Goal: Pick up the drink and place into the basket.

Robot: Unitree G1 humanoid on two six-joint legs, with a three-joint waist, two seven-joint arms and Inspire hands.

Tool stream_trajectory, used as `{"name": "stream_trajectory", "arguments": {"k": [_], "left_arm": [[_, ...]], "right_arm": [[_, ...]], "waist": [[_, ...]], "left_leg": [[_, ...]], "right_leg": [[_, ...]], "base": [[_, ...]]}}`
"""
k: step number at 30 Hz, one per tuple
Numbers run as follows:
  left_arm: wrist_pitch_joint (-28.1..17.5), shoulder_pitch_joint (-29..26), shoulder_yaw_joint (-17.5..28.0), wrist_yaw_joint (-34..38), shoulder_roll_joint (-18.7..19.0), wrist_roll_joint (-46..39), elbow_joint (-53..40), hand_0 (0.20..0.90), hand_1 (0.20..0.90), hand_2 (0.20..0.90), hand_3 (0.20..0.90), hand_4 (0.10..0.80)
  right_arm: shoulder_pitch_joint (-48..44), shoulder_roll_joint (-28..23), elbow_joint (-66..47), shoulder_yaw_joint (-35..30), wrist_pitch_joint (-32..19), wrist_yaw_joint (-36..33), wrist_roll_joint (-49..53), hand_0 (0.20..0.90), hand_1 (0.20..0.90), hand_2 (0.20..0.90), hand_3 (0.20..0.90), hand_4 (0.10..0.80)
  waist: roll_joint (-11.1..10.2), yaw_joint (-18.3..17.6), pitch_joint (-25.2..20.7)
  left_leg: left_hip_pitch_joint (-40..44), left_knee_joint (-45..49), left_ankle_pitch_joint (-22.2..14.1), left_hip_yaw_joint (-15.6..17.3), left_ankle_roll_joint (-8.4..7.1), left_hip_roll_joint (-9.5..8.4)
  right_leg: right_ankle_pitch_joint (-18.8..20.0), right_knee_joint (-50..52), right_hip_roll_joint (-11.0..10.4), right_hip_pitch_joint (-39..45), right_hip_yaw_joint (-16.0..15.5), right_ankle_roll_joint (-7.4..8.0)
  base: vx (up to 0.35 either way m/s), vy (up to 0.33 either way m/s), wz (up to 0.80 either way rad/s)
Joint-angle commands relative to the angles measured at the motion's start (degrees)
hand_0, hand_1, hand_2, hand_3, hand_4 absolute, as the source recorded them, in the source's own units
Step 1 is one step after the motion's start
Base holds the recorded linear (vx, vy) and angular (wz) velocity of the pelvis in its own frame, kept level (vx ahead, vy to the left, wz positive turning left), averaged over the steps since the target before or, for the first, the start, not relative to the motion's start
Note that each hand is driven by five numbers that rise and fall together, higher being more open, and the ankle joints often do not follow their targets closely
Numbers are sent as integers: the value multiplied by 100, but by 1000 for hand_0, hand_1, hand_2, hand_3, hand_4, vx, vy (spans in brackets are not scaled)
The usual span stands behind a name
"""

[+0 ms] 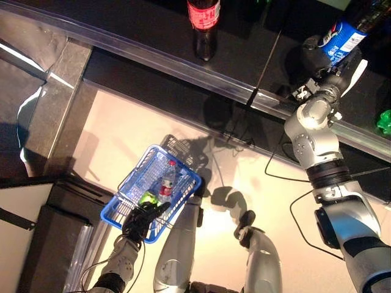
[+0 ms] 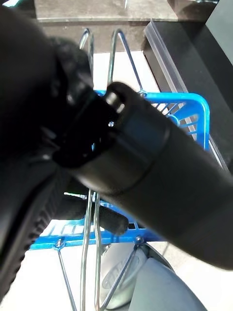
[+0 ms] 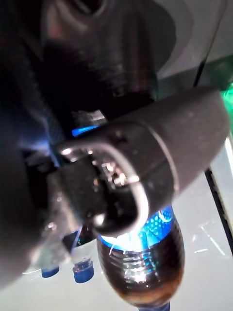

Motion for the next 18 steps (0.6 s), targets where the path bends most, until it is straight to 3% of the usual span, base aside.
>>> {"name": "stream_trajectory", "arguments": {"k": [1, 10, 18], "left_arm": [[-425, 590, -192, -467, 156, -45, -575, 300, 300, 300, 200, 100], [-556, 820, 121, -952, 122, -29, -1045, 300, 300, 300, 200, 100], [-504, 1207, 416, -1304, 215, -239, -1852, 300, 300, 300, 200, 100]], "right_arm": [[-662, -958, -1092, -252, -610, 261, -689, 300, 300, 300, 200, 100], [302, -857, -2719, -390, -142, 1265, -1299, 300, 300, 300, 200, 100], [1705, -667, -3678, -366, -180, 2226, -1039, 300, 300, 300, 200, 100]], "waist": [[248, 21, -121], [212, -93, -121], [142, -238, -586]], "left_leg": [[530, 210, -523, -464, -215, -30], [1326, 20, -462, -524, -377, 45], [1715, -294, -293, -483, -535, 192]], "right_leg": [[382, 72, 24, 149, -192, -464], [86, 192, 66, 942, -278, -627], [-25, 1, 199, 1424, -295, -721]], "base": [[-32, -42, 2], [-17, -38, 1], [40, -9, 3]]}}
